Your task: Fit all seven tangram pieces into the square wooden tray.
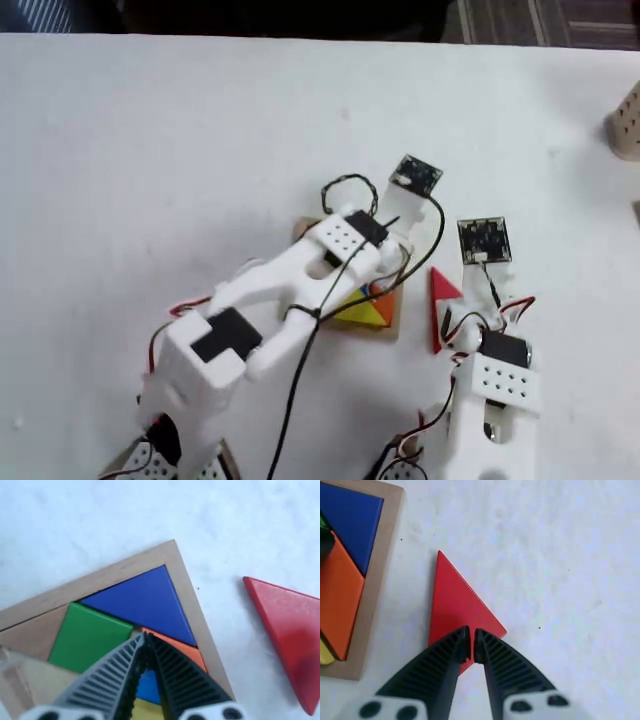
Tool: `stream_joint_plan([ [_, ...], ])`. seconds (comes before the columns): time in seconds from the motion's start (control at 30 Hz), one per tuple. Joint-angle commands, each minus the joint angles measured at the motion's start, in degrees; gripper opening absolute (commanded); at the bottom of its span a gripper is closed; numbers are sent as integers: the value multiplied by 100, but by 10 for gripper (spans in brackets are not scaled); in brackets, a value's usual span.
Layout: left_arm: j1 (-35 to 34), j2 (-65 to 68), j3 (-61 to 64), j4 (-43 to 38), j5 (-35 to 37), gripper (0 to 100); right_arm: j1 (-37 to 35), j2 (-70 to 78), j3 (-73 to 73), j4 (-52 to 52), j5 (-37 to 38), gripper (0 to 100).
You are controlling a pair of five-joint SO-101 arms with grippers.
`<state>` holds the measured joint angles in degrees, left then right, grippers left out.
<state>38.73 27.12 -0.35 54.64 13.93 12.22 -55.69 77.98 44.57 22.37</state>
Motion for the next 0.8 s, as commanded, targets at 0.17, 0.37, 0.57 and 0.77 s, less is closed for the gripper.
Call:
stream_joint_plan([
  [0.17, -391, -1974, 853, 202, -62, 23, -66, 40, -281, -101, 70, 21],
  [0.37, -1446, -3011, 1582, 185, -62, 24, -75, 40, -281, -66, 70, 19],
  [0.57, -2185, -3160, 2215, 149, -70, 24, -295, 4, -281, 119, 79, 19],
  [0.77, -2026, -3169, 3499, -826, -70, 24, -778, 13, -281, 101, 18, 19],
])
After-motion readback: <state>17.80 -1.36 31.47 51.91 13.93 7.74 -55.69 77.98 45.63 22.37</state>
